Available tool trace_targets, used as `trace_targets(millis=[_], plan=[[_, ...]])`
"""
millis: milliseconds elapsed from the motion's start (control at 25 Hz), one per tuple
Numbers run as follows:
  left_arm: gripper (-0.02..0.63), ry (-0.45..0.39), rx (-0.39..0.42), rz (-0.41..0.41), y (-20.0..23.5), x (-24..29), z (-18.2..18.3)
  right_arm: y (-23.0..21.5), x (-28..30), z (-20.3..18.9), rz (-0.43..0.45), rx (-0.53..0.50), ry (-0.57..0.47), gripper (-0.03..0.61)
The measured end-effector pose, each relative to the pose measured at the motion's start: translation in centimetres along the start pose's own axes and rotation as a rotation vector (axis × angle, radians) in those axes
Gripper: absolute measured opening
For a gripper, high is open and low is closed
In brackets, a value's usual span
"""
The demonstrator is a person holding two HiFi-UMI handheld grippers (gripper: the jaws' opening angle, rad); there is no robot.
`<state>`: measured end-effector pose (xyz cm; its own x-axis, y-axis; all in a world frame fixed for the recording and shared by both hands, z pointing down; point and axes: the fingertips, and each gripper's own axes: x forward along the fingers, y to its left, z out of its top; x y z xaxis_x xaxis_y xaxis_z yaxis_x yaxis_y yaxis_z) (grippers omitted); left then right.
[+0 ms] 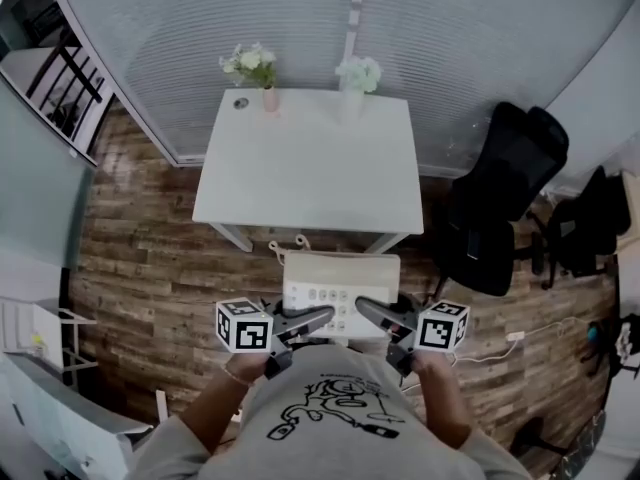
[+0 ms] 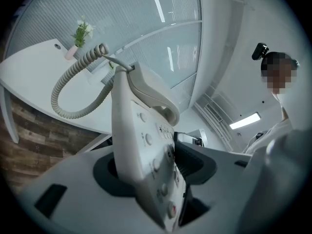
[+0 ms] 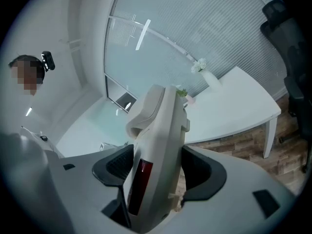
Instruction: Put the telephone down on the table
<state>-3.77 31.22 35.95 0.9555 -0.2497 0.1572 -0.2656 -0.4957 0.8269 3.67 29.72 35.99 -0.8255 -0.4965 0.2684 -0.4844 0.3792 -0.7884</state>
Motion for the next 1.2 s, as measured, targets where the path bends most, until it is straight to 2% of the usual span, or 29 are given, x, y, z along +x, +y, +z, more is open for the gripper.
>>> trace_targets(millis=[560, 1200], plan=[[0.241, -0.002, 0.000, 0.001, 1.0, -3.8, 0.5, 2.0, 3.3, -1.1, 0.014, -0.008, -0.004, 0.311], [0.241, -0.012, -0.021, 0.011, 3.2, -2.3, 2.9, -0.3, 4.9, 1.4, 0.019, 0.006, 0.012, 0.311]])
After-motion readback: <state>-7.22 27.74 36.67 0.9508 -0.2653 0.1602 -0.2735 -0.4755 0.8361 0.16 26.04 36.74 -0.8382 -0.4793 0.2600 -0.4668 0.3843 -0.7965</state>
